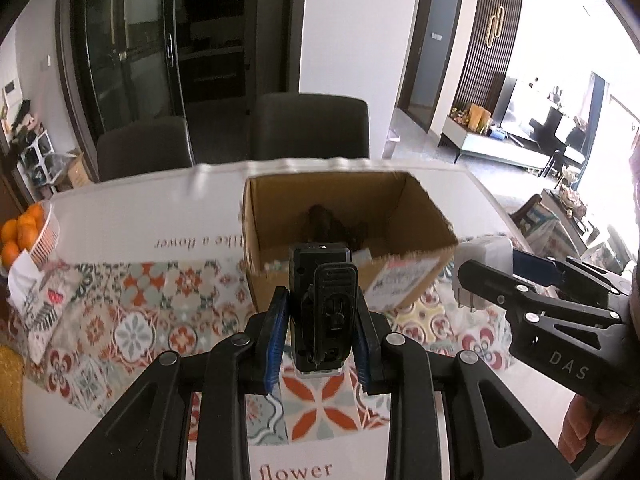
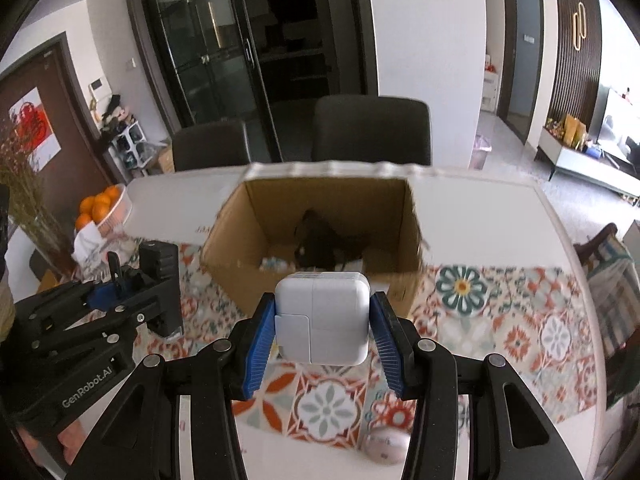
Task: Organize rigid objects
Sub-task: 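Carry the white charger in the right gripper and the clip device in the left gripper over the box, then open both grippers releasing the charger and clip device into the box, then withdraw both tools from the box toward the two round earbud cases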
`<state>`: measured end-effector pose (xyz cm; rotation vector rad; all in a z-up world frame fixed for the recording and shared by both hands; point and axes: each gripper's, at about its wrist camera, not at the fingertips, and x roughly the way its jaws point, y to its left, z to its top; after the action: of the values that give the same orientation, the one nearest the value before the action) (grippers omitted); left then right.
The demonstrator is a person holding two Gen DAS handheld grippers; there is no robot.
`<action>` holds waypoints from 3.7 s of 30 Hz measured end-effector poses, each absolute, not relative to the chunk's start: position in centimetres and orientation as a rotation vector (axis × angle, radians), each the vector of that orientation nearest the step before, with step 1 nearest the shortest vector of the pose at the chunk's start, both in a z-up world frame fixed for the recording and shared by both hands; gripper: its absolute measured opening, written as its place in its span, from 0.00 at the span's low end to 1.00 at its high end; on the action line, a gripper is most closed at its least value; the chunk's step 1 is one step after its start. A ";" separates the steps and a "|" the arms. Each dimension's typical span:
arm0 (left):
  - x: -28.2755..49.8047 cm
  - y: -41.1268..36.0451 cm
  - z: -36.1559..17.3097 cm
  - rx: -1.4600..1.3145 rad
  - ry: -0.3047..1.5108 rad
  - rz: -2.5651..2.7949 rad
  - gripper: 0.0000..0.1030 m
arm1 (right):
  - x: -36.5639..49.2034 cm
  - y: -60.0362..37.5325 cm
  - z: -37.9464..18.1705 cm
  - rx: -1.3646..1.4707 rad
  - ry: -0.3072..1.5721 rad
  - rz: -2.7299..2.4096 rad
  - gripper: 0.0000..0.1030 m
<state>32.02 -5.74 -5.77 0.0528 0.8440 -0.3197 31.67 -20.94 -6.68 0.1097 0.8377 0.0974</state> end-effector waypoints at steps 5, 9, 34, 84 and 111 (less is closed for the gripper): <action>34.1 -6.0 -4.5 0.057 0.818 -0.313 0.28 | 33.8 -21.3 -5.2 0.101 0.807 0.085 0.46; 35.7 -6.3 -4.0 0.059 0.810 -0.316 0.28 | 35.2 -21.7 -4.6 0.103 0.794 0.082 0.46; 46.0 -8.7 -7.1 0.107 0.930 -0.324 0.28 | 46.0 -23.8 -8.6 0.133 0.933 0.080 0.46; 30.3 -12.7 -5.9 0.127 0.855 -0.309 0.95 | 28.5 -29.7 -6.4 0.105 0.836 -0.121 0.82; 25.3 -17.1 -16.2 0.134 1.095 -0.272 0.95 | 23.9 -33.4 -17.7 0.120 1.086 -0.058 0.82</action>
<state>25.30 -17.13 -16.16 0.1339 1.0954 -0.2723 23.94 -33.37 -17.67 0.1201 1.0856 -0.0583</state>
